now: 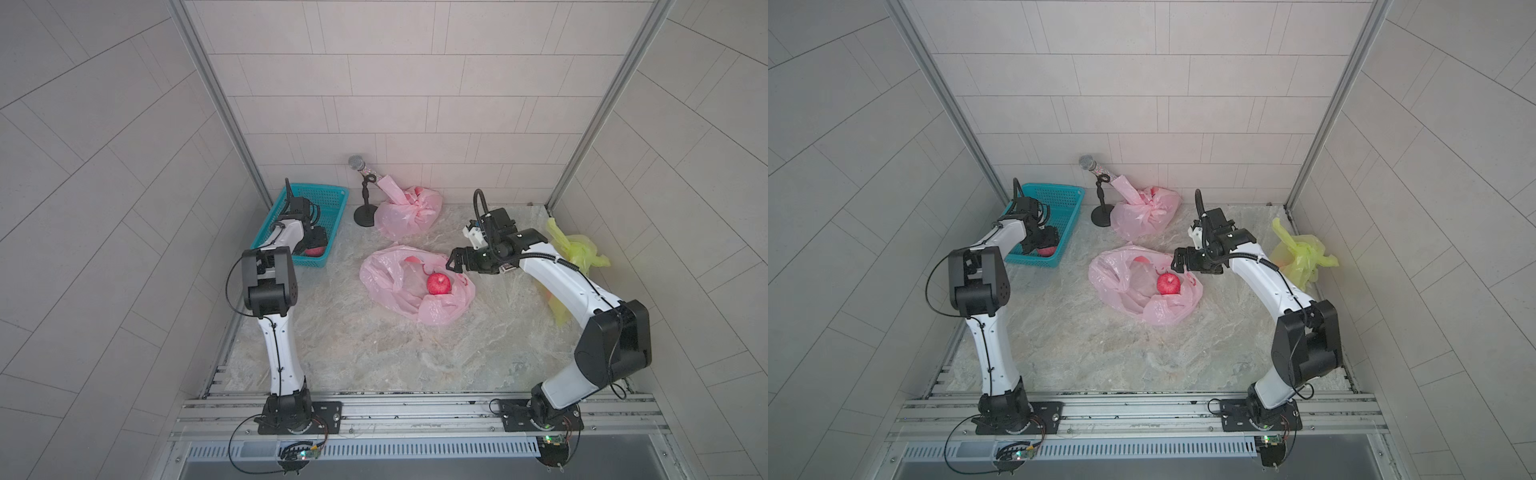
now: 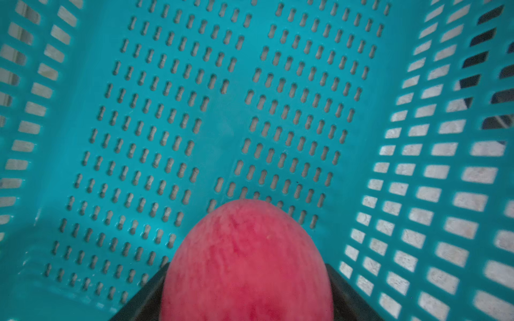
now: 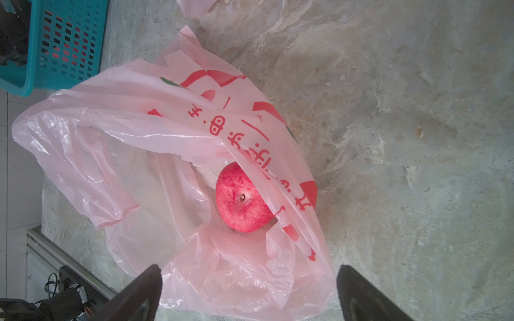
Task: Untie the knot of a plastic bag & take out the apple
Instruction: Place the apple in the basket, then pick up the apple from the plastic bag.
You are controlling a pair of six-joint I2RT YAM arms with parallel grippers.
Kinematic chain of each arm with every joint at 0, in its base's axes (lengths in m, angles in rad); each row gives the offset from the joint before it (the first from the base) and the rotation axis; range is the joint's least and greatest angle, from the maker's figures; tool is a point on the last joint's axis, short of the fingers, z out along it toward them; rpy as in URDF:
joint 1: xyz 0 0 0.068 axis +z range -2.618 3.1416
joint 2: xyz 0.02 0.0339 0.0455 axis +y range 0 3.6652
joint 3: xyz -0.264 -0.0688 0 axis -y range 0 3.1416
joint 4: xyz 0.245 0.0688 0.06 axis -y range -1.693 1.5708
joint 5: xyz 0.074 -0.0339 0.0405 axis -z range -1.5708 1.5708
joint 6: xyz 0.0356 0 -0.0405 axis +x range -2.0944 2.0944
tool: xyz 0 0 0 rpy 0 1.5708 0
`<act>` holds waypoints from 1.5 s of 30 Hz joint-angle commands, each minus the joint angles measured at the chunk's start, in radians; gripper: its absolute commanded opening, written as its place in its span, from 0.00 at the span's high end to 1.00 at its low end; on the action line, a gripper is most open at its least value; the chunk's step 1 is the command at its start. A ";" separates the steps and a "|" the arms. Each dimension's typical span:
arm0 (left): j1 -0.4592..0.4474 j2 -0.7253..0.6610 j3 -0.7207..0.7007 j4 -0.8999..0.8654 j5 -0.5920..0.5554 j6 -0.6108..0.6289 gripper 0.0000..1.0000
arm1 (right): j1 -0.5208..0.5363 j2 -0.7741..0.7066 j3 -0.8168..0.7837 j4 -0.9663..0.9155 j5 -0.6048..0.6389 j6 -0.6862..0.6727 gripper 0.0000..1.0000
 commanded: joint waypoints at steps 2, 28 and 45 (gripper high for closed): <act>0.001 -0.003 -0.048 -0.031 0.000 0.021 0.28 | -0.002 0.002 0.020 -0.016 0.003 0.010 0.00; 0.002 -0.367 -0.062 0.145 0.079 0.017 0.00 | 0.006 -0.030 0.021 0.008 -0.008 0.011 0.00; -0.505 -0.810 -0.438 0.115 0.201 0.040 0.26 | 0.023 -0.082 -0.103 0.064 -0.121 0.001 0.37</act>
